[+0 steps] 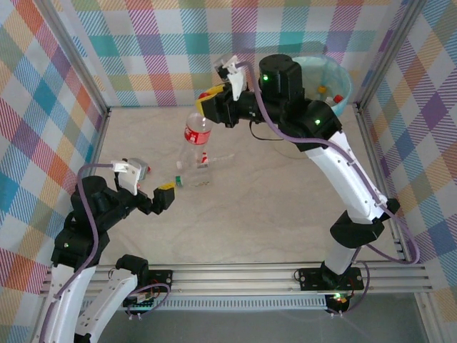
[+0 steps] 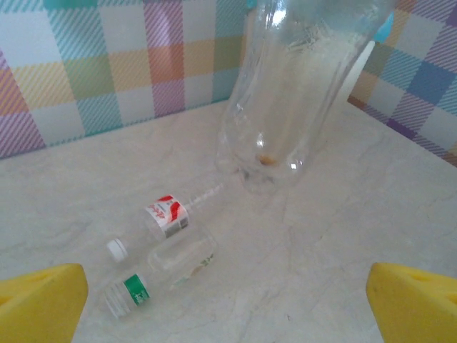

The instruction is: Put the plastic bottles in the bin

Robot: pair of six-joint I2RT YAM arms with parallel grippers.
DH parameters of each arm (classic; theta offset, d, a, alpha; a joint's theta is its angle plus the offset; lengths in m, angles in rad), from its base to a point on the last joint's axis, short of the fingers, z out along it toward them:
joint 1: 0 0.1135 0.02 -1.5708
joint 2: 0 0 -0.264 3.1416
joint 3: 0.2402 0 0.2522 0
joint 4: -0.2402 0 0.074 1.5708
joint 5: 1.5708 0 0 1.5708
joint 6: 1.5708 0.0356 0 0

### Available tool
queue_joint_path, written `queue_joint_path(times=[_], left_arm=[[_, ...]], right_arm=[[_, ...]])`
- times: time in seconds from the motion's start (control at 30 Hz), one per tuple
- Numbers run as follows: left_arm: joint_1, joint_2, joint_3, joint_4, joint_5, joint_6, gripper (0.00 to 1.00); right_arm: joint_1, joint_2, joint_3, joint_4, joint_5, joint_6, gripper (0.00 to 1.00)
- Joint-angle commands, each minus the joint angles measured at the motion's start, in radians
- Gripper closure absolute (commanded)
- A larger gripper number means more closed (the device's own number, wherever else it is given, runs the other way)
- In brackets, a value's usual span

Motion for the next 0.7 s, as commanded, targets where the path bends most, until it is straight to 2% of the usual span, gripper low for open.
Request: queue_joint_path(times=[0.0, 0.23, 0.43, 0.67], left_arm=[[0.010, 0.012, 0.044, 0.040, -0.021, 0.031, 0.00], [0.010, 0.111, 0.111, 0.114, 0.045, 0.038, 0.00], [0.010, 0.246, 0.174, 0.172, 0.091, 0.009, 0.00], [0.010, 0.352, 0.216, 0.238, 0.095, -0.004, 0.00]], right_arm=[[-0.016, -0.017, 0.046, -0.046, 0.135, -0.059, 1.00], [-0.085, -0.042, 0.127, -0.074, 0.352, -0.178, 1.00], [-0.178, -0.056, 0.132, -0.015, 0.565, -0.308, 1.00], [-0.300, -0.035, 0.137, 0.063, 0.687, -0.422, 1.00]])
